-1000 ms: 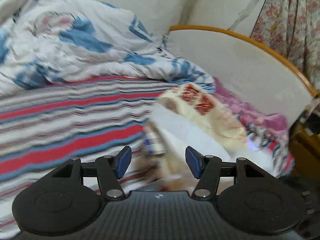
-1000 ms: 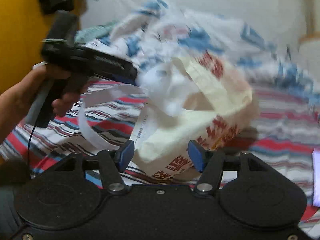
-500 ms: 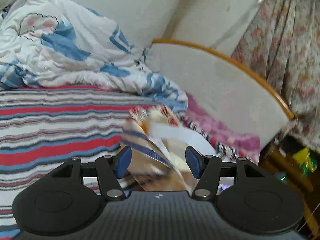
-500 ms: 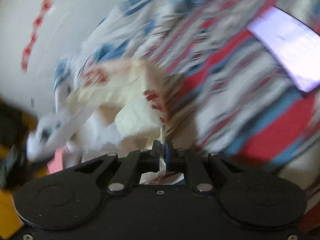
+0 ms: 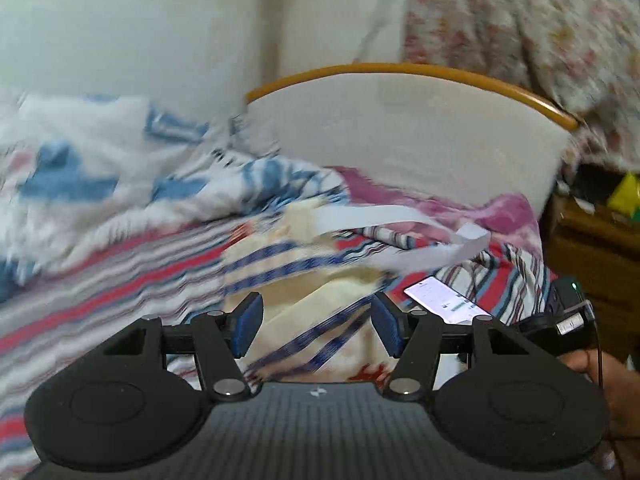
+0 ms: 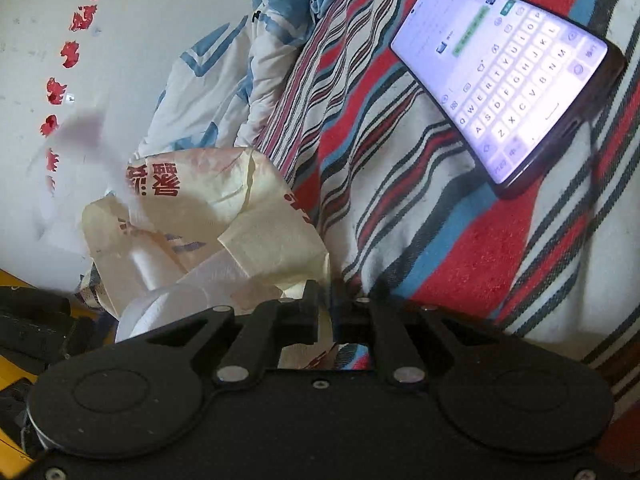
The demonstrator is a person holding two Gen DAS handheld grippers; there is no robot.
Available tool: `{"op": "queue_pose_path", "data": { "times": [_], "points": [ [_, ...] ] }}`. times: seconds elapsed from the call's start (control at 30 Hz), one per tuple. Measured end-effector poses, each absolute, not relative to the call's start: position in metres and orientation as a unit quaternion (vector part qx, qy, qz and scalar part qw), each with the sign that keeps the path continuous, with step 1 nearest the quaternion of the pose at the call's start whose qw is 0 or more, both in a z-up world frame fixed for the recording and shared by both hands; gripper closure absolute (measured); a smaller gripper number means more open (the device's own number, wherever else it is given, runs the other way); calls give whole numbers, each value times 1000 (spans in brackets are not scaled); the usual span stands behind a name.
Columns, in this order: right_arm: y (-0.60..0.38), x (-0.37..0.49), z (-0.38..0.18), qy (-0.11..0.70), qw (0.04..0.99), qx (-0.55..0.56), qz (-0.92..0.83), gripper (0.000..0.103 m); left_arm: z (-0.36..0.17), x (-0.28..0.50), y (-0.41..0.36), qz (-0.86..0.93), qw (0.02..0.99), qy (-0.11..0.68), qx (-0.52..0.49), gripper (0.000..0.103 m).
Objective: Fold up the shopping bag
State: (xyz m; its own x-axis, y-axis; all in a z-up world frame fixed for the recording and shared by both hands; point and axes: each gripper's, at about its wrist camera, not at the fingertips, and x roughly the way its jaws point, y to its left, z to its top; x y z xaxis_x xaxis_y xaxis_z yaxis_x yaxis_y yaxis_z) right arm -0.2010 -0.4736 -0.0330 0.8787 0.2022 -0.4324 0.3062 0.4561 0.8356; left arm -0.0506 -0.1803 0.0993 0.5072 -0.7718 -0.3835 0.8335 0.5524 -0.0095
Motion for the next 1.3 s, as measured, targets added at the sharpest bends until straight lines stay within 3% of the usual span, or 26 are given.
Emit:
{"op": "queue_pose_path", "data": {
  "times": [0.17, 0.23, 0.47, 0.57, 0.73, 0.83, 1.0, 1.03, 1.07, 1.3],
  "points": [
    [-474, -200, -32, 244, 826, 507, -27, 95, 89, -54, -214, -447, 869, 160, 141, 45],
    [-474, -200, -32, 244, 830, 501, -25, 93, 85, -49, -221, -436, 872, 167, 149, 62],
    [-441, -234, 28, 193, 920, 340, -24, 86, 84, -45, -218, -428, 874, 190, 131, 83],
    [-409, -249, 61, 172, 959, 225, -31, 74, 85, -48, -217, -433, 872, 189, 131, 83],
    [-373, -274, 100, 87, 980, 174, 30, 73, 86, -54, -217, -435, 871, 185, 135, 83],
    [-349, -251, 99, 129, 984, 121, 30, 67, 89, -58, -216, -441, 869, 184, 131, 83],
    [-334, -201, 73, 187, 981, 47, -19, 67, 93, -67, -210, -453, 862, 181, 134, 84],
    [-337, -193, 68, 191, 980, 53, -18, 71, 93, -68, -208, -454, 862, 181, 133, 84],
    [-343, -190, 63, 192, 978, 74, -18, 102, 93, -69, -205, -453, 863, 180, 132, 84],
    [-413, -207, 38, 142, 936, 321, 0, 102, 78, -60, -175, -436, 867, 207, 121, 89]
  ]
}}
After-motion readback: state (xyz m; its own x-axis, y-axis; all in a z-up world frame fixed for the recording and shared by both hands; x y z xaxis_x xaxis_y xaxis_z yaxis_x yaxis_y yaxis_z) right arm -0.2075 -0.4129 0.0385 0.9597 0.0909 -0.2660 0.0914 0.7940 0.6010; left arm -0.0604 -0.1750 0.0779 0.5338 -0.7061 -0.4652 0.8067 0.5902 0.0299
